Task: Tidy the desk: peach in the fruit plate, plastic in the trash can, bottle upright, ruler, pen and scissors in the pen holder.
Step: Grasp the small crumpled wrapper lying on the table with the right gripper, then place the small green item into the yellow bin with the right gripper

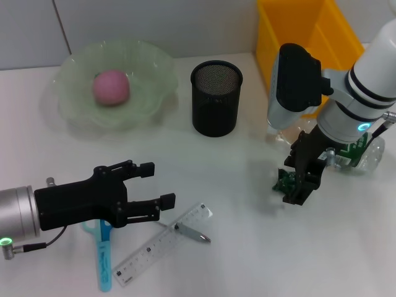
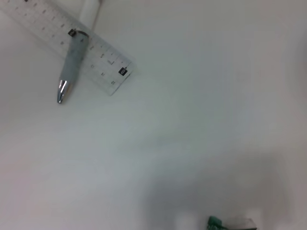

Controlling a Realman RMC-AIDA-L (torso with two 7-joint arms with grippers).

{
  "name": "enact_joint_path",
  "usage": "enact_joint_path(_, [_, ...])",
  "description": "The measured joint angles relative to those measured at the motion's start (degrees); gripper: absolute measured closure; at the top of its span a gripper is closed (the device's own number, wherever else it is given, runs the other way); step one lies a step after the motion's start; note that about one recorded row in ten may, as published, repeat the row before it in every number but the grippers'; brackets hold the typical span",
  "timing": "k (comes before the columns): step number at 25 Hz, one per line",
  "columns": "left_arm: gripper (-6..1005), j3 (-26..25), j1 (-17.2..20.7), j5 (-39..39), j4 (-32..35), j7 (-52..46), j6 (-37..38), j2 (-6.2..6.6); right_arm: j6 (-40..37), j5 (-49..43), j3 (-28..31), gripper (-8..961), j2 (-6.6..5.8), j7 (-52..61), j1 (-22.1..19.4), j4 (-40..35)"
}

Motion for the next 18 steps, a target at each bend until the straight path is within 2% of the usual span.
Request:
enact_joint_path(9, [136,-0.8,-0.1,-0.1,0.0,0.0,-0.1,0.0,2.5,0.0,-0.1,195,0.0,-0.8,0.7,2.9])
enact_joint_path(16, [137,-0.8,-0.1,-0.1,0.0,0.0,-0.1,0.0,2.5,0.0,-0.1,419,0.0,-0.9,0.7,2.8])
enact_joint_path(18, [137,-0.8,-0.1,-0.1,0.0,0.0,-0.1,0.0,2.0,0.1,0.1,435,0.0,-0.9,0.6,1.9])
